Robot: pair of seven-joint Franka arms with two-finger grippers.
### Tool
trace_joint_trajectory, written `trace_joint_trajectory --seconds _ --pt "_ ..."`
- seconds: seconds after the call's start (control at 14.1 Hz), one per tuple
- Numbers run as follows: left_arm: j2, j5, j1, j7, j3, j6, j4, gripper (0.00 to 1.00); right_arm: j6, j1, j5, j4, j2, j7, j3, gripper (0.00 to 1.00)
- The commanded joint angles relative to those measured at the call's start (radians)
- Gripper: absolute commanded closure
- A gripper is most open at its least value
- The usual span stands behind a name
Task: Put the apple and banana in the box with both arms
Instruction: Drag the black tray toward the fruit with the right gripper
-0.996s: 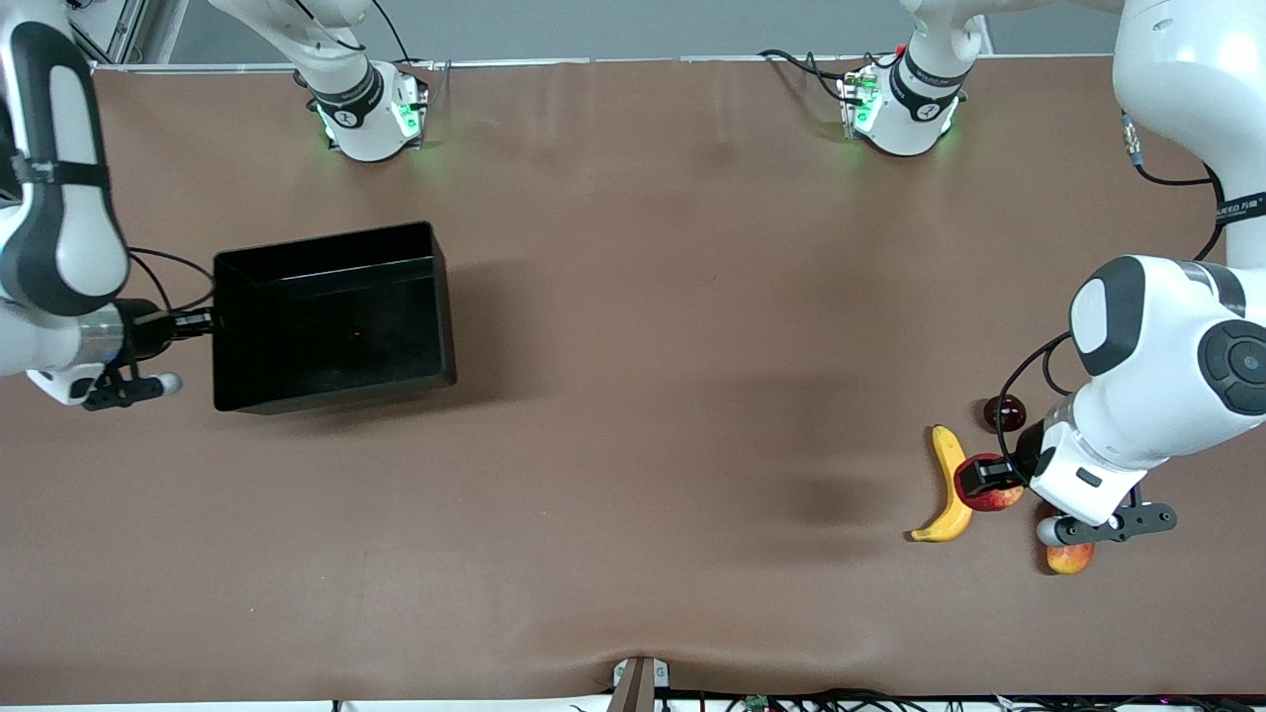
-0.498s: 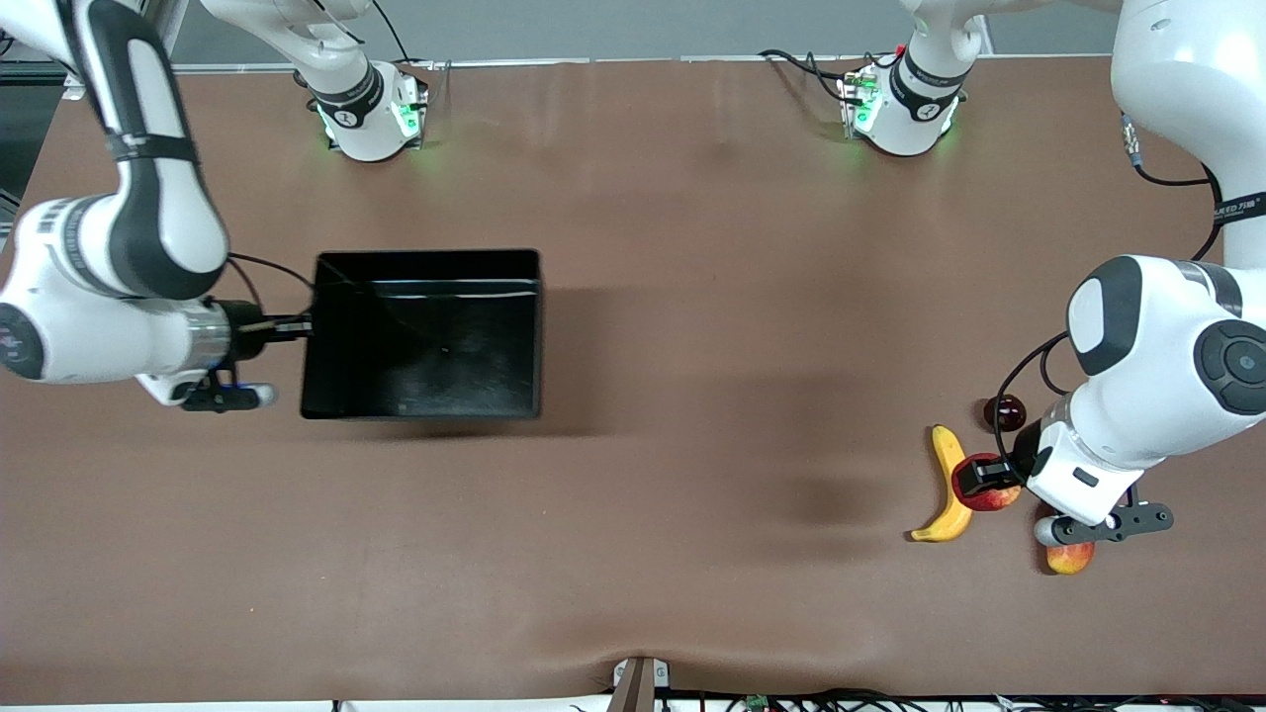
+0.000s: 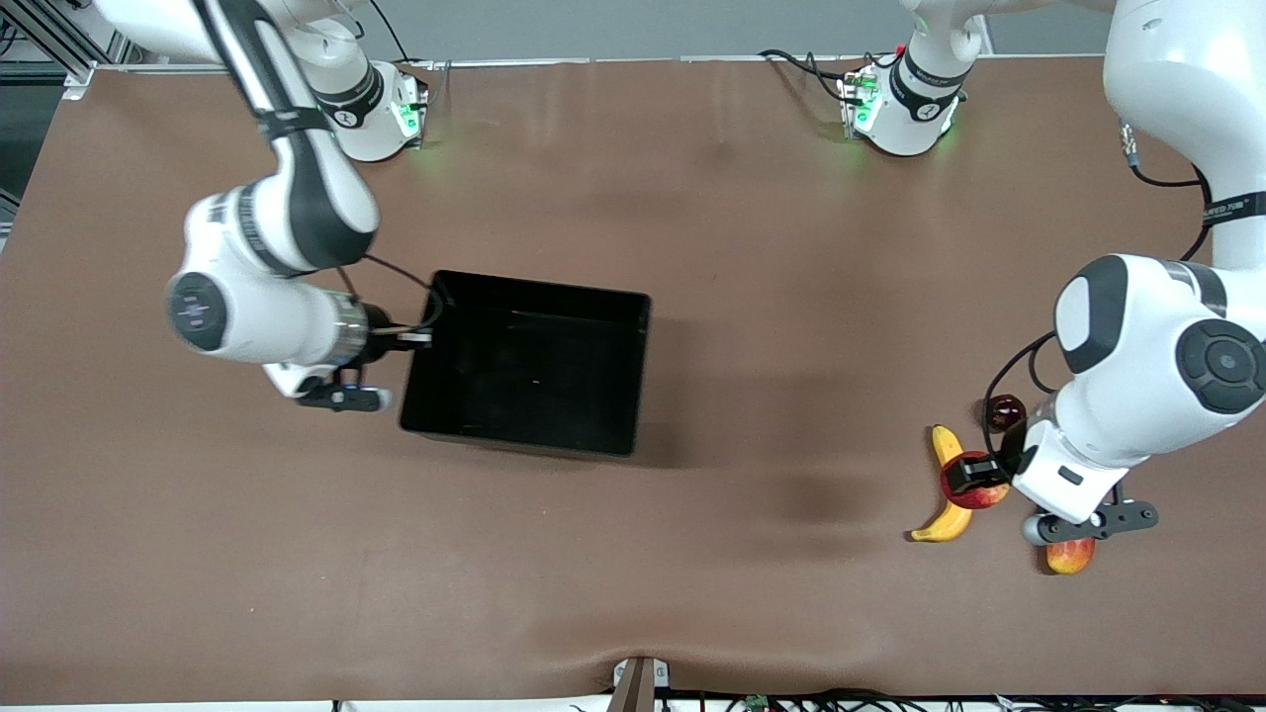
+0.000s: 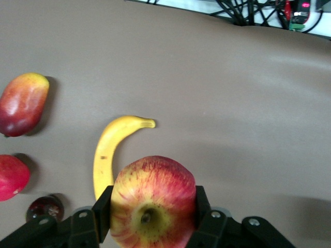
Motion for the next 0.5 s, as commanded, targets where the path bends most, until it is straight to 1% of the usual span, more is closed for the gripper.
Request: trace_joint_trajectory --seconds 0.0,0.14,0.28,0.36,0.43 --pt "-0.044 -0.002 -0.032 -0.041 -0.003 -0.037 -0.014 1.0 0.088 0.08 0.089 0.001 0.033 0.028 -0.009 1.0" --pt "-0.046 0.001 -0.052 -0.085 -0.003 -0.055 -0.016 1.0 0.174 0.134 0.123 0.007 0.082 0.093 -0.009 1.0" --pt "-0.054 0.001 -0.054 -0.093 -0.006 -0.063 -0.016 1.0 0.212 0.184 0.178 0.033 0.148 0.099 -0.01 1.0" --pt "-0.066 0.001 -0.055 -0.098 -0.012 -0.078 -0.025 1.0 0.246 0.221 0.186 0.038 0.176 0.111 -0.01 1.0" --pt "-0.075 0.001 -0.055 -0.099 -0.019 -0.107 -0.034 1.0 0.295 0.235 0.188 0.041 0.199 0.136 -0.01 1.0"
